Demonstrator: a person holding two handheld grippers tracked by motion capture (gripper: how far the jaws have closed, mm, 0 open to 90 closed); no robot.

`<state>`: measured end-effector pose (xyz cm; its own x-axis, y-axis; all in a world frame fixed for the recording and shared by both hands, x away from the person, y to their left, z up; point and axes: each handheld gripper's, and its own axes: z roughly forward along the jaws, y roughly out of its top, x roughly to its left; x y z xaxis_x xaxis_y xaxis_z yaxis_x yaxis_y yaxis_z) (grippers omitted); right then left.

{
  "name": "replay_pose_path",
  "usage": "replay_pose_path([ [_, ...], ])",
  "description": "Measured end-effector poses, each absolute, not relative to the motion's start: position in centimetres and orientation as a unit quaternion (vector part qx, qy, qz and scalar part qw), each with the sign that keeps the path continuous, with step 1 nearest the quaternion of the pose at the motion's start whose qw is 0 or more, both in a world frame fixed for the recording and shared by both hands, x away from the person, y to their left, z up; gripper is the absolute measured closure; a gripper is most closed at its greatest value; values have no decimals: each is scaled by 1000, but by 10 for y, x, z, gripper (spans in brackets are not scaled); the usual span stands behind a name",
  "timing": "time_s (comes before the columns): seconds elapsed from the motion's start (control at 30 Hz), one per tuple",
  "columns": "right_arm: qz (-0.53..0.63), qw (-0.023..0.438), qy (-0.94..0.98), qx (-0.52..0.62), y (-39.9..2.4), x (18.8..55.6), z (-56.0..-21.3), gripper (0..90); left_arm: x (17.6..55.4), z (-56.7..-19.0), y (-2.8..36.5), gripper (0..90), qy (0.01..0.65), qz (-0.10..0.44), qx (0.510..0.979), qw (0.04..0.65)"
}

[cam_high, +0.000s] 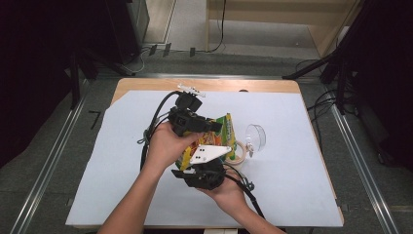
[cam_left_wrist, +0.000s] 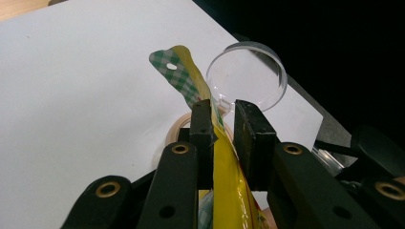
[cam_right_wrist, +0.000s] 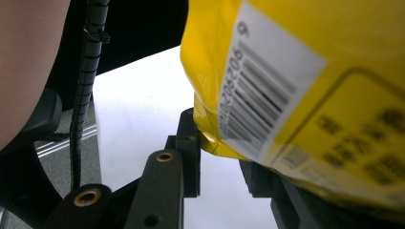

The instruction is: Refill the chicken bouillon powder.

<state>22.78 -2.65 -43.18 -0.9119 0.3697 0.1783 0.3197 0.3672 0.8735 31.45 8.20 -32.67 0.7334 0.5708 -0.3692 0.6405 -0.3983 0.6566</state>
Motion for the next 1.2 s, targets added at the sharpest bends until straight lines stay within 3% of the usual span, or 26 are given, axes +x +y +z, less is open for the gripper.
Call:
replay_pose_path([
  [1.2, 526, 24, 824, 209, -26, 228, -433, 728, 314, -327, 82, 772, 360, -40, 836, 412],
])
